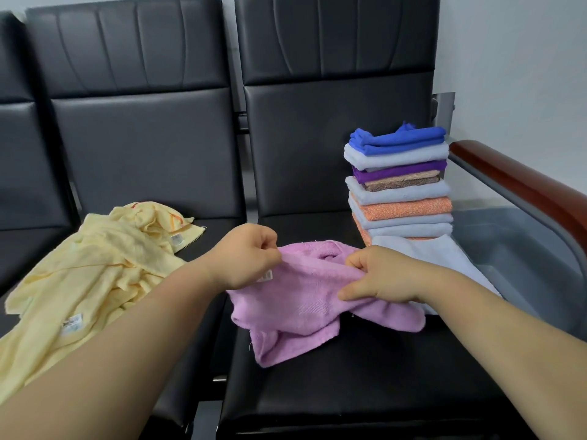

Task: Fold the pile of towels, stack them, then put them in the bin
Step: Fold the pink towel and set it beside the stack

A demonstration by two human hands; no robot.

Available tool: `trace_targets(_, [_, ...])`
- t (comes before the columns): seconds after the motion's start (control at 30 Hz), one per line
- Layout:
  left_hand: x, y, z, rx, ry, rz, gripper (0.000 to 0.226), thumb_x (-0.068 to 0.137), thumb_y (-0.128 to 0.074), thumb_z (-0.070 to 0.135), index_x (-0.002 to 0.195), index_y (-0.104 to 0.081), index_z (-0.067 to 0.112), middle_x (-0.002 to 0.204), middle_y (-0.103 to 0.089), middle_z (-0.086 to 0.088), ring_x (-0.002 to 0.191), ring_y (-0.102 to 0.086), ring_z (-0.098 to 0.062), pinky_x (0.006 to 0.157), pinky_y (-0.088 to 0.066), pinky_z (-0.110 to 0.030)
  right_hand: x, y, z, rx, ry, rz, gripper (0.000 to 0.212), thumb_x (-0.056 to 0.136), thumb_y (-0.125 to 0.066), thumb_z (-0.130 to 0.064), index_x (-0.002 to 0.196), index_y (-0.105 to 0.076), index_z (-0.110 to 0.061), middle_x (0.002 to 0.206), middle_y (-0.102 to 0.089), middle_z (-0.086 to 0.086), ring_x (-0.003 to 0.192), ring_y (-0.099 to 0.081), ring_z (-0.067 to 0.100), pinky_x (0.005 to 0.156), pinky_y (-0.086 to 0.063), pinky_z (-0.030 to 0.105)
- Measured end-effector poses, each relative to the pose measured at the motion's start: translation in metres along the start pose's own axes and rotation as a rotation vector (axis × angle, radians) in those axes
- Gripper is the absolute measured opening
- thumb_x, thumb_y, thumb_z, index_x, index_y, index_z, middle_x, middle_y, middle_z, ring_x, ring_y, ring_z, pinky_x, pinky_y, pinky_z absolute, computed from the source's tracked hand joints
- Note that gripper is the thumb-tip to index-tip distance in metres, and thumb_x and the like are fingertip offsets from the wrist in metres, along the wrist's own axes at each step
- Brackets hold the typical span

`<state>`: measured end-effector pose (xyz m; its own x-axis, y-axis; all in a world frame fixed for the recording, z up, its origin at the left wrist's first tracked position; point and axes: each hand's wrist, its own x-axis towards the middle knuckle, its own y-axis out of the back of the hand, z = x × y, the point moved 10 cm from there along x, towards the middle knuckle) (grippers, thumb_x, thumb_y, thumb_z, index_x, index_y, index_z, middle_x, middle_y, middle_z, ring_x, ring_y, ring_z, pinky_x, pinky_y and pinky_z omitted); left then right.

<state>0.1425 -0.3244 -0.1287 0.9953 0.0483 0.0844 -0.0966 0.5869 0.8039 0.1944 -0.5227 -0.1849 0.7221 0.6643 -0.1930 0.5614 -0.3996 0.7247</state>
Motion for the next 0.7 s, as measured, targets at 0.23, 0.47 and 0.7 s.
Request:
trace_targets(0.23, [-0.001, -0.021, 0.004, -0.304, 0.001, -0.128, 0.009, 0.082, -0.062, 0.022, 0.090, -0.060, 0.019, 0.060, -0.050, 0.009, 0.055, -0.040, -0.009, 0.054, -0.037, -0.025, 0.000, 0.006, 0.003, -0.155, 0.002, 0.047, 0.046, 0.074, -0.085, -0.045, 0.067, -0.047, -0.021, 0.069, -0.046, -0.010, 0.067, -0.046, 0.011, 0.067, -0.046, 0.033])
trace_targets(0.47, [-0.002, -0.031, 0.011, 0.044, -0.128, -0.237, 0.028, 0.088, -0.075, 0.030, 0.071, -0.054, 0.021, 0.062, -0.048, 0.017, 0.062, -0.043, -0.003, 0.060, -0.038, -0.020, -0.006, 0.013, -0.004, 0.011, -0.001, 0.096, 0.050, 0.083, -0.085, -0.035, 0.074, -0.049, -0.001, 0.064, -0.038, -0.005, 0.061, -0.037, 0.010, 0.059, -0.033, 0.026])
trace_targets(0.7, [0.000, -0.017, 0.011, -0.007, -0.040, -0.064, 0.018, 0.090, -0.054, 0.010, 0.077, -0.044, 0.018, 0.069, -0.048, 0.007, 0.062, -0.043, -0.012, 0.052, -0.038, -0.023, -0.011, -0.003, -0.014, 0.160, -0.033, 0.022, 0.026, 0.086, -0.079, -0.023, 0.094, -0.063, -0.004, 0.069, -0.064, 0.002, 0.066, -0.063, 0.013, 0.067, -0.055, 0.032])
